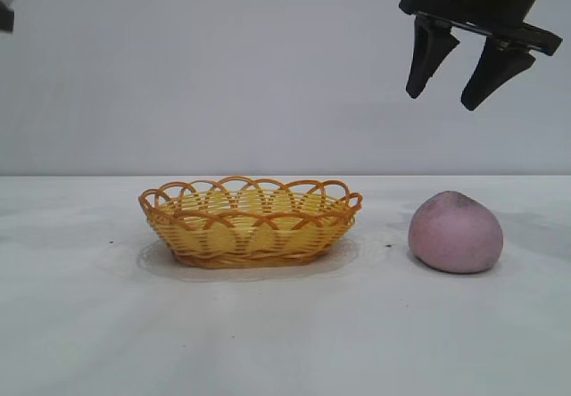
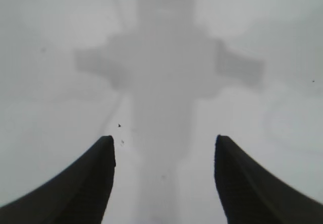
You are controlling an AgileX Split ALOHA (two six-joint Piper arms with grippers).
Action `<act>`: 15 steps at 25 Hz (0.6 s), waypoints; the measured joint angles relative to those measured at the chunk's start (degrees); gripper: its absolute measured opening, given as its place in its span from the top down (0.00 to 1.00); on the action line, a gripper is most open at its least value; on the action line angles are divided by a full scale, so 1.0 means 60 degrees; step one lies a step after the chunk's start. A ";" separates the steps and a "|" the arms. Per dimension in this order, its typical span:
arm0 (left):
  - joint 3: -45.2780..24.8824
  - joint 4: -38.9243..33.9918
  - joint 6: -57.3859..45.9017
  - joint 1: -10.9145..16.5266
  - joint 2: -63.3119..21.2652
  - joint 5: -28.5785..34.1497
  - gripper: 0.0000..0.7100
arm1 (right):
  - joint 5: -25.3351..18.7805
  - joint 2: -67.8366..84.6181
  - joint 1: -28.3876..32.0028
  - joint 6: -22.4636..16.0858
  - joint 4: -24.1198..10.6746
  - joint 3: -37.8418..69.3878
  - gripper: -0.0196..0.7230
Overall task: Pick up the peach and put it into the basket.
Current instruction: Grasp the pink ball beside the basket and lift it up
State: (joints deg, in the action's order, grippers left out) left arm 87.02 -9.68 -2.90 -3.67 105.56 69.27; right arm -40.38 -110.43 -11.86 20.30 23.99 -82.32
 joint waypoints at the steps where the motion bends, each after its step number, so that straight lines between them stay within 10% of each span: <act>1: -0.0041 0.0000 0.0000 0.0000 -0.0308 0.0017 0.41 | -0.0007 0.0000 0.0000 0.0000 -0.0067 0.0000 0.38; 15: -0.3115 -0.0056 -0.0066 0.0000 -0.6867 0.0259 0.41 | -0.0028 0.0000 0.0000 0.0000 -0.0165 0.0000 0.38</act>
State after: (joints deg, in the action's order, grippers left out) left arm 68.33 -10.02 -3.30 -3.67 64.35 70.82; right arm -40.55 -110.43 -11.86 20.30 23.00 -82.32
